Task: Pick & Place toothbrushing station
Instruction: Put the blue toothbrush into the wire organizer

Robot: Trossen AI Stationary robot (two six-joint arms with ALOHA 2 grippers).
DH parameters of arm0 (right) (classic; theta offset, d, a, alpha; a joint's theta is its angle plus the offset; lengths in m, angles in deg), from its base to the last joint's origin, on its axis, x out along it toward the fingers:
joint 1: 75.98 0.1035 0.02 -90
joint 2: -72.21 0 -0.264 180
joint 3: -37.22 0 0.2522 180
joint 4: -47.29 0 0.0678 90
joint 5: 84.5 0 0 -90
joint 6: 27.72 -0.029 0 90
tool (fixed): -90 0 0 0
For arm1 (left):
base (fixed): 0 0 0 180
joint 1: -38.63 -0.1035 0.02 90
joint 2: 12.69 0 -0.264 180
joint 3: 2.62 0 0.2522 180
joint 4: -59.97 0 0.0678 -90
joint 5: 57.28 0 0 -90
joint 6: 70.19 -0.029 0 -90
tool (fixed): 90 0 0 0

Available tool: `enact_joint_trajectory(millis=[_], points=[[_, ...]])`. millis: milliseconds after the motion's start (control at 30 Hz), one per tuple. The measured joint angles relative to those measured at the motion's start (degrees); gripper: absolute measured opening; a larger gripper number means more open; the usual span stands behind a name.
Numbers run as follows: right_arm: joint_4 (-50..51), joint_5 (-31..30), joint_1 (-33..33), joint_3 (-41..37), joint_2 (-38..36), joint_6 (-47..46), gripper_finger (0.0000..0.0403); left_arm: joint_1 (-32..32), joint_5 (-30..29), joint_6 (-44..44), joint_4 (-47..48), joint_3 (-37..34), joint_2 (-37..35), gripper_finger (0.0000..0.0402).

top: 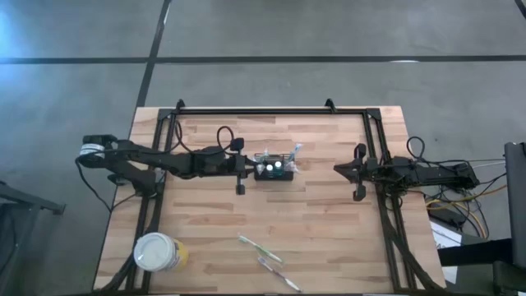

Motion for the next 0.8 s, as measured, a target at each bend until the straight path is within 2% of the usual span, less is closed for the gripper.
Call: enact_joint_trajectory(millis=[333, 800], points=[[-0.1, 0.0, 0.0, 0.0, 0.0, 0.0, 0.0027, -0.2, -0.3, 3.1, -1.4, -0.1, 2.2, 0.0022], [-0.2, 0.1, 0.0, -0.1, 0.0, -0.2, 0.0027, -0.4, -8.1, 7.6, -8.4, -0.1, 9.4, 0.0023]])
